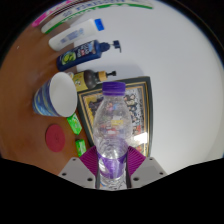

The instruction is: Pour water

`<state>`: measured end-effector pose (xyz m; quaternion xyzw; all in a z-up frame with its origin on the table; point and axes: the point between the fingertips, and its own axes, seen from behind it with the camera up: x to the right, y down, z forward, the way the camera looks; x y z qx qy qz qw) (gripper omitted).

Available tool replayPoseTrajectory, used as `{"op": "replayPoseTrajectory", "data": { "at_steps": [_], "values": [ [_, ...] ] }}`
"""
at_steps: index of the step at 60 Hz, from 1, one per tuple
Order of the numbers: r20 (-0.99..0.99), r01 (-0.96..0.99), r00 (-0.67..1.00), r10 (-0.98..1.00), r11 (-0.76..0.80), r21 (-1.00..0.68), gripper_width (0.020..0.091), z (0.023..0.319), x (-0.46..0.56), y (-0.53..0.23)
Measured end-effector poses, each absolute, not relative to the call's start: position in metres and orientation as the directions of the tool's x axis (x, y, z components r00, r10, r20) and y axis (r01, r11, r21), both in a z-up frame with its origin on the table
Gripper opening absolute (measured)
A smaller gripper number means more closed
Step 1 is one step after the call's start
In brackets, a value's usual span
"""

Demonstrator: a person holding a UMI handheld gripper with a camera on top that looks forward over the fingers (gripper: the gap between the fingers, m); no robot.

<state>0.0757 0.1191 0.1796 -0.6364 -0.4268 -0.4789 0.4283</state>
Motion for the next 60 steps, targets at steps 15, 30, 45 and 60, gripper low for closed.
{"op": "replayPoseTrajectory", "data": {
  "at_steps": [15, 30, 45, 60],
  "values": [
    [0.953, 0.935, -0.265, 0.15, -0.2, 0.291, 0.0342, 0.181, 0.077, 0.152],
    [0.96, 0.953, -0.224, 0.169, -0.168, 0.252, 0.0342, 0.179, 0.071, 0.155],
    [0.884, 0.891, 0.439, 0.16, -0.207, -0.404, 0.0346, 0.195, 0.051, 0.144],
    [0.305, 0.35, 0.935, 0.183, -0.328, -0.877, 0.0345, 0.157, 0.038, 0.143]
  ]
}}
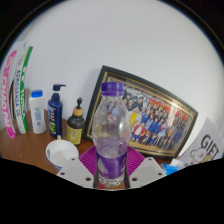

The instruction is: Pour water

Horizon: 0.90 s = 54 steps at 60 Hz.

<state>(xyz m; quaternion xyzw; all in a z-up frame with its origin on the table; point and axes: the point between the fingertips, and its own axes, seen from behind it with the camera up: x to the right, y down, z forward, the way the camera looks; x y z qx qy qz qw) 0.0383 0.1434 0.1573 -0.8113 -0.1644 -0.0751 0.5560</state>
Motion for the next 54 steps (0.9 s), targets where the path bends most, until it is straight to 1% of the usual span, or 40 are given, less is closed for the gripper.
{"op": "replayPoseTrajectory", "data": {
  "at_steps": [4, 8, 19, 20, 21, 24, 27, 33, 35, 39, 41, 42, 44, 54],
  "values": [
    [0.183, 0.24, 0.965, 0.19, -0.345, -0.908, 0.0346, 0.141, 0.031, 0.146],
    [0.103, 0.169, 0.975, 0.198, -0.351, -0.921, 0.0346, 0.125, 0.027, 0.148],
    [0.022, 0.093, 0.982, 0.187, -0.379, -0.921, 0.0351, 0.082, 0.026, 0.157],
    [0.022, 0.093, 0.982, 0.186, -0.381, -0.92, 0.0362, 0.081, 0.026, 0.156],
    [0.02, 0.084, 0.982, 0.187, -0.344, -0.935, 0.0358, 0.086, 0.026, 0.16],
    [0.021, 0.084, 0.983, 0.184, -0.338, -0.937, 0.0355, 0.085, 0.027, 0.158],
    [0.011, 0.072, 0.984, 0.179, -0.336, -0.939, 0.0398, 0.084, 0.027, 0.157],
    [-0.008, 0.051, 0.986, 0.166, -0.347, -0.936, 0.0511, 0.082, 0.03, 0.151],
    [-0.016, 0.043, 0.988, 0.155, -0.37, -0.928, 0.058, 0.079, 0.032, 0.147],
    [-0.027, 0.027, 0.991, 0.129, -0.401, -0.915, 0.0771, 0.083, 0.038, 0.137],
    [-0.029, 0.02, 0.993, 0.113, -0.414, -0.91, 0.0836, 0.087, 0.041, 0.129],
    [-0.03, 0.018, 0.994, 0.106, -0.421, -0.907, 0.0852, 0.09, 0.041, 0.125],
    [-0.028, 0.014, 0.996, 0.089, -0.436, -0.9, 0.0863, 0.095, 0.044, 0.114],
    [0.008, 0.004, 1.0, -0.005, -0.511, -0.859, 0.0853, 0.135, 0.045, 0.034]
  ]
}}
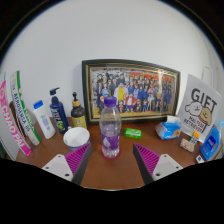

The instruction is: Pour water

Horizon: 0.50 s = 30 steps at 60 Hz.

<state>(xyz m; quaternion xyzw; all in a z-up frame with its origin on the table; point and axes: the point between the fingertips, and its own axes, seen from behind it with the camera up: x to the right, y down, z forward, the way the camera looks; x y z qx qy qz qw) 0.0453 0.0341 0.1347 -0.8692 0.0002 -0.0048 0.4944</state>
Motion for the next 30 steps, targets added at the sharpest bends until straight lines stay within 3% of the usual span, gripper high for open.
{"op": "replayPoseTrajectory", "data": {
  "at_steps": [14, 30],
  "values": [
    [0.066, 0.023, 0.996, -0.053, -0.576, -0.817, 0.0856, 0.185, 0.01, -0.106],
    [0.109, 0.07, 0.993, -0.035, -0.563, -0.823, 0.0859, 0.213, -0.016, -0.196]
  ]
}}
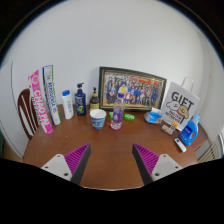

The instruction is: Pour water

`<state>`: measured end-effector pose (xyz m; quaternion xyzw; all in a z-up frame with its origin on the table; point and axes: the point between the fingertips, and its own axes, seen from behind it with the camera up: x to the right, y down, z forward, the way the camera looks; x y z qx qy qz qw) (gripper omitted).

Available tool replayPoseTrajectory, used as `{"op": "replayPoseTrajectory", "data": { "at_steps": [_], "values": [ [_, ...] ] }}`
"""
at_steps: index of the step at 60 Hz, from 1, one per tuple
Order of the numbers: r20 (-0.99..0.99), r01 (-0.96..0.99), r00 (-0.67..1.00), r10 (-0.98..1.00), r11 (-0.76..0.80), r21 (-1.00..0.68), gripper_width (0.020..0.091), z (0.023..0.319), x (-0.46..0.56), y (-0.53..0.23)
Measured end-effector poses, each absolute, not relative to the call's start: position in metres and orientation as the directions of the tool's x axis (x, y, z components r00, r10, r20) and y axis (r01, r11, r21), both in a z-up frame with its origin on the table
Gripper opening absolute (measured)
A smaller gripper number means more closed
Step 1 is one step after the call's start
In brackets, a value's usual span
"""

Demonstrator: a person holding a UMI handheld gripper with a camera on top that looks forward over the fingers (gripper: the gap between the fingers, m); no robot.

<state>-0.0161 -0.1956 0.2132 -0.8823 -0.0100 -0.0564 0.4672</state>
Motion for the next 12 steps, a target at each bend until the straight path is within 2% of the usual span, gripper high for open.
{"op": "replayPoseTrajectory", "data": {
  "at_steps": [12],
  "values": [
    [0.125, 0.089, 0.992, -0.025, -0.563, -0.821, 0.0857, 0.216, -0.008, -0.225]
  ]
}}
